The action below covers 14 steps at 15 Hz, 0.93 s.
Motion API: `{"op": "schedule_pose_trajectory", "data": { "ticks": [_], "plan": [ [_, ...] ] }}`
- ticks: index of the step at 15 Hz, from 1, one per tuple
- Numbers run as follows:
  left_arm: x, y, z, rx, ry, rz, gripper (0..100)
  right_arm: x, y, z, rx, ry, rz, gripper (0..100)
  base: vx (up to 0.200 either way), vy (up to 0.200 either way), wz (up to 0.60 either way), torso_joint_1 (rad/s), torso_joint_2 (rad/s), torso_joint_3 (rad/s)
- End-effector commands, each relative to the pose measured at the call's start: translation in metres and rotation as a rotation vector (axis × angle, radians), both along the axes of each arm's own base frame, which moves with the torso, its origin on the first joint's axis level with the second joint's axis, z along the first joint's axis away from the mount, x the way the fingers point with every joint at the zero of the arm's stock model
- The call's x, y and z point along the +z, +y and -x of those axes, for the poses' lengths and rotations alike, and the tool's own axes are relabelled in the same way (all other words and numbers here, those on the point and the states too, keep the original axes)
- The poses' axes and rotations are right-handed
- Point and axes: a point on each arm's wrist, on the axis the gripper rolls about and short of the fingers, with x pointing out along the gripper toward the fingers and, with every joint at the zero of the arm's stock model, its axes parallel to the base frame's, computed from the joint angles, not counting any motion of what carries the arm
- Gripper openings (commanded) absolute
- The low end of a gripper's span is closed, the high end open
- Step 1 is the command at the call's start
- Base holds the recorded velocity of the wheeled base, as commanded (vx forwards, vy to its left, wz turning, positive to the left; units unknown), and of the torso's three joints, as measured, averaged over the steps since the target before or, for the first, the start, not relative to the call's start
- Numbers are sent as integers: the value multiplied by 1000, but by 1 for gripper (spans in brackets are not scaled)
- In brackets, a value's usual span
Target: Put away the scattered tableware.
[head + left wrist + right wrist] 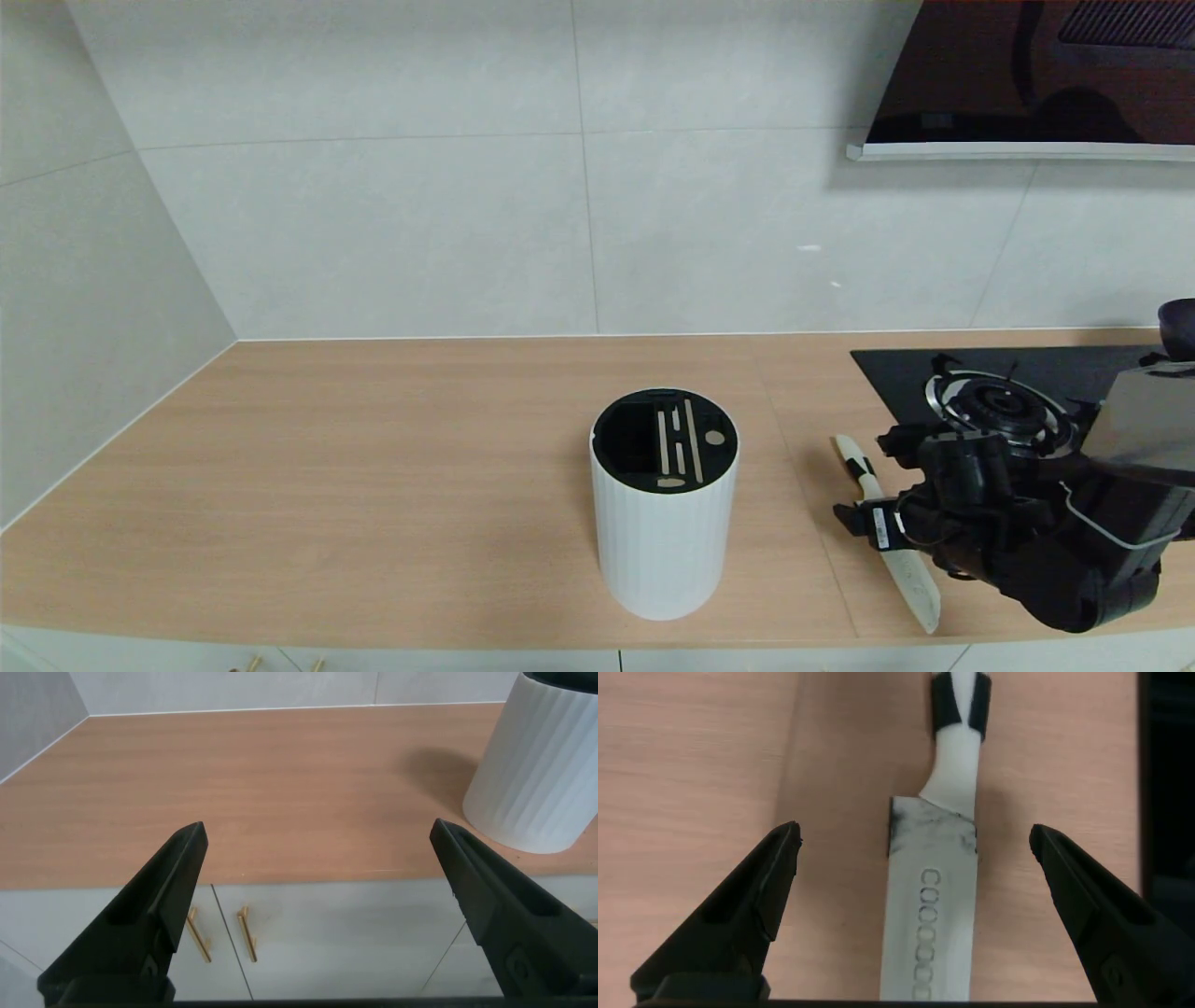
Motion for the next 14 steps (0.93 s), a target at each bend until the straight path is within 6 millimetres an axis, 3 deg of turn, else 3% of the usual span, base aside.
{"op": "schedule_pose_trajectory", "data": {
  "ticks": [1,10,11,14],
  "plan": [
    [0,0,0,0,1,0,100,-14,0,-2,-10,34,6,100,0,0,0,0,0,0],
    [0,0,0,0,1,0,100,-17,-5,-8,-48,30,-6,100,0,0,0,0,0,0],
    [0,0,0,0,1,0,100,-17,-5,-8,-48,31,-6,0,0,0,0,0,0,0],
    [0,0,0,0,1,0,100,-17,-5,-8,-48,31,-6,0,0,0,0,0,0,0]
  ]
}}
